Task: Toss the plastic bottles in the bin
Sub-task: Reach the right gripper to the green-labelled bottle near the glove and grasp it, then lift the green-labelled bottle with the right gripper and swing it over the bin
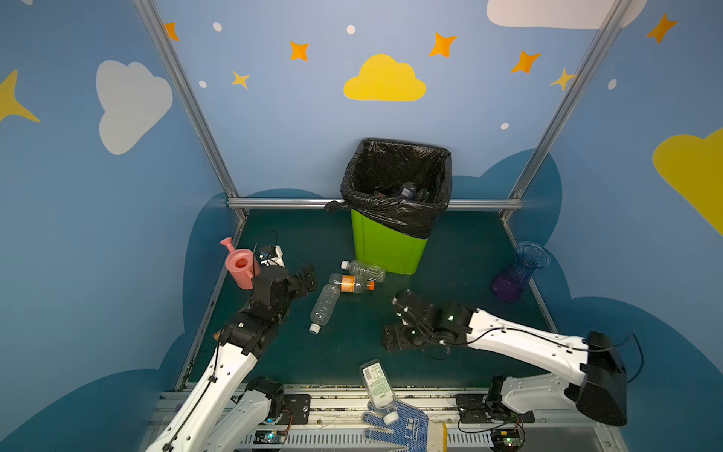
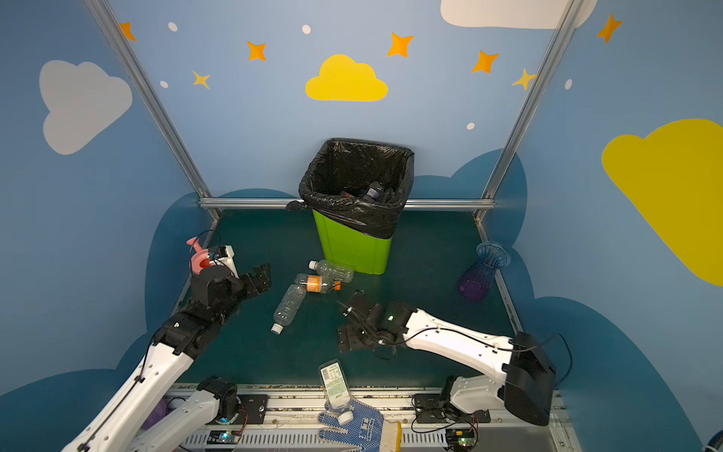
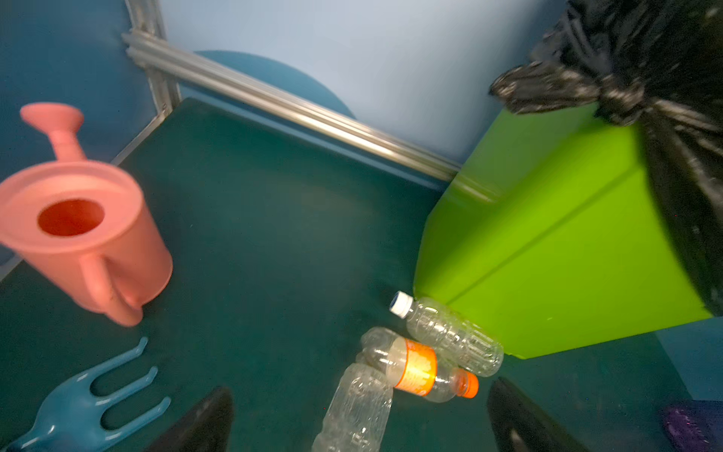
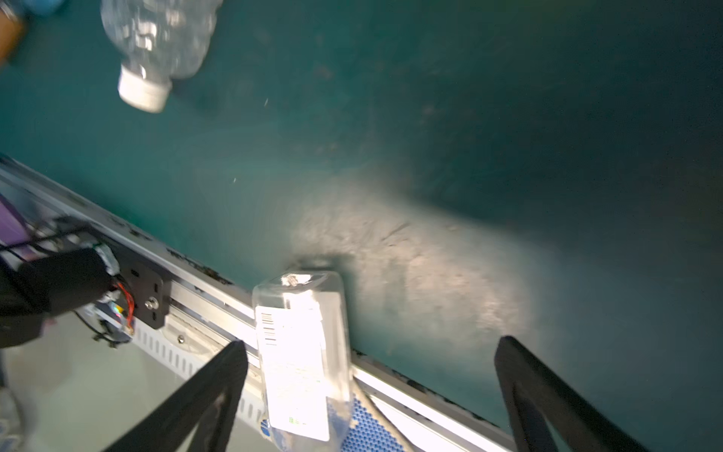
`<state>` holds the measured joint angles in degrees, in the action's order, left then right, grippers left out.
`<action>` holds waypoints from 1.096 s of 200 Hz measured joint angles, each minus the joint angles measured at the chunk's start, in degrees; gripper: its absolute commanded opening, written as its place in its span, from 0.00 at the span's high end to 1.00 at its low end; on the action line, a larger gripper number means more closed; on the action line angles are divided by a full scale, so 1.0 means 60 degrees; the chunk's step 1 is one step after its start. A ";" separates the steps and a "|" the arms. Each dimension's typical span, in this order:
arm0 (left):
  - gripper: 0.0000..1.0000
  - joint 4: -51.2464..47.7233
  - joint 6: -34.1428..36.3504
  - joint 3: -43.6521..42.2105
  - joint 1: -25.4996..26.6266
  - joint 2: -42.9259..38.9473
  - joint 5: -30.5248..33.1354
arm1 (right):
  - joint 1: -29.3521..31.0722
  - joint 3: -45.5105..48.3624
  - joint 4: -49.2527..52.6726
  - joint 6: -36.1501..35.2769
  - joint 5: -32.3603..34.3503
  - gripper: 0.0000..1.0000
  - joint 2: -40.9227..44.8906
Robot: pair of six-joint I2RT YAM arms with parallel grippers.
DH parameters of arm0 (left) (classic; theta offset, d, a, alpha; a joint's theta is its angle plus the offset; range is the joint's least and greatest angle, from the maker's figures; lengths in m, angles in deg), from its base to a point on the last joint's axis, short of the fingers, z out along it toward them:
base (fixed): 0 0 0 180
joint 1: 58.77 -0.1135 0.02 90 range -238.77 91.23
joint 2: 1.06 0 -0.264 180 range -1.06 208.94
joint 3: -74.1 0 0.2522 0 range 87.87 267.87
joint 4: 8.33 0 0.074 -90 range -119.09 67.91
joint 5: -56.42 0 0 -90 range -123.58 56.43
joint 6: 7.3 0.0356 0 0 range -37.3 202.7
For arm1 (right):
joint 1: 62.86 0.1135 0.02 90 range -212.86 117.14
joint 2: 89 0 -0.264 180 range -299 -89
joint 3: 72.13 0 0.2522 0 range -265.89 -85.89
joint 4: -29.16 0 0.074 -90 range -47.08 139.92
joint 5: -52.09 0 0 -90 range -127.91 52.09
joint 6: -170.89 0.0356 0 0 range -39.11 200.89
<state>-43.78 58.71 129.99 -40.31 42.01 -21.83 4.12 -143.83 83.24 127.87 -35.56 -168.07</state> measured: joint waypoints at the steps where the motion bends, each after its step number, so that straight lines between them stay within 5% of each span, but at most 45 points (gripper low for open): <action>1: 0.00 -0.0011 -0.0022 -0.0058 -0.0007 -0.0062 0.0007 | 0.0029 -0.0022 0.0004 0.0007 0.0011 0.03 -0.0044; 63: 0.00 -0.0637 -0.0747 -0.1577 -0.0076 -0.2229 0.0270 | 0.1759 -0.1807 0.1260 0.0284 0.0277 0.06 -0.2761; 134: 0.00 -0.0852 -0.1089 -0.2051 -0.0076 -0.2514 0.0470 | 0.2532 -0.2827 0.2233 0.0357 -0.0164 0.15 -0.4353; 158: 0.00 -0.0856 -0.1126 -0.2167 -0.0076 -0.2579 0.0499 | 0.2535 -0.2830 0.2339 0.0324 -0.0335 0.22 -0.4943; 198: 0.00 -0.0882 -0.1129 -0.2204 -0.0076 -0.2761 0.0659 | 0.2229 -0.2896 0.2444 0.0025 -0.0579 0.49 -0.5176; 219: 0.00 -0.0889 -0.1151 -0.2204 -0.0076 -0.2787 0.0776 | 0.2047 -0.2998 0.2473 -0.0124 -0.0623 0.50 -0.5104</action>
<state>-49.12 51.80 116.77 -40.77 25.29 -17.17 16.41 -161.81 98.08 127.13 -39.30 -198.69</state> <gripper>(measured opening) 0.998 0.602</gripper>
